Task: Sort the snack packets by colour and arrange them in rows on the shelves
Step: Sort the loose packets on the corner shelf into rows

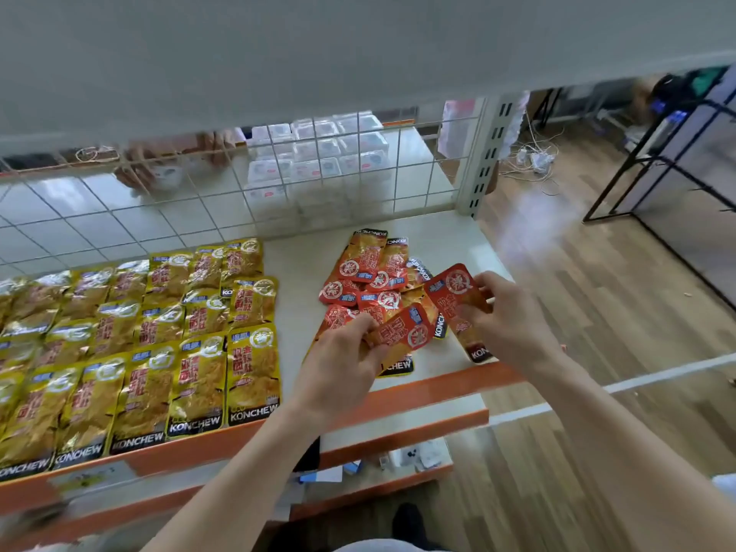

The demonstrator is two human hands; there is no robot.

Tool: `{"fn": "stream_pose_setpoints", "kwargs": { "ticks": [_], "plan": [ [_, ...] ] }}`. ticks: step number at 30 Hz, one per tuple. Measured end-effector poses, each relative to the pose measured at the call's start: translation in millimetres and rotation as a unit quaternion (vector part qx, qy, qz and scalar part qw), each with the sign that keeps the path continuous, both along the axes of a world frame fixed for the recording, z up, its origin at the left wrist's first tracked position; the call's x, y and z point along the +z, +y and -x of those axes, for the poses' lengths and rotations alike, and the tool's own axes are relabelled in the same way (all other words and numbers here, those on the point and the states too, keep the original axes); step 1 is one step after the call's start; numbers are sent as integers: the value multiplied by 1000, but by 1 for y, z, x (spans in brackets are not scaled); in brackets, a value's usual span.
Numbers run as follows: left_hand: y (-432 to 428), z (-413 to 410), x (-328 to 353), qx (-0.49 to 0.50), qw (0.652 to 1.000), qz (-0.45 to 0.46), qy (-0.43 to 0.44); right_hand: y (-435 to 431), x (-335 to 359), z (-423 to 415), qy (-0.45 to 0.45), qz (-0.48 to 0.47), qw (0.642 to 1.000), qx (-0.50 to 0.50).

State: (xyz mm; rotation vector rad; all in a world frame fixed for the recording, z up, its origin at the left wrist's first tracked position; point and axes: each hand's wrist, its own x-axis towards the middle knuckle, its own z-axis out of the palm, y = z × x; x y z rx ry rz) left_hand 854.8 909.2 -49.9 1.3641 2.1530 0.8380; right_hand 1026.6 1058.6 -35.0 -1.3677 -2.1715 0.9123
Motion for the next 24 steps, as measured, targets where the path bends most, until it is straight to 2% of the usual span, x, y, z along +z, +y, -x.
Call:
{"fn": "stream_pose_setpoints", "kwargs": {
  "ticks": [4, 8, 15, 19, 24],
  "plan": [
    [-17, 9, 8, 98, 982, -42, -156, -10, 13, 5, 95, 23, 995, 23],
    [-46, 27, 20, 186, 949, -93, -237, -23, 19, 34, 131, 52, 986, 90],
    [-125, 63, 33, 320, 893, -170, -266, -85, 27, 103, 129, 10, 967, 218],
    [-180, 84, 38, 366, 859, -204, -296, -134, 33, 140, 139, 33, 953, 268],
    [-263, 120, 42, 412, 842, -217, -272, -213, 36, 191, 147, 69, 936, 312]
  ]
}}
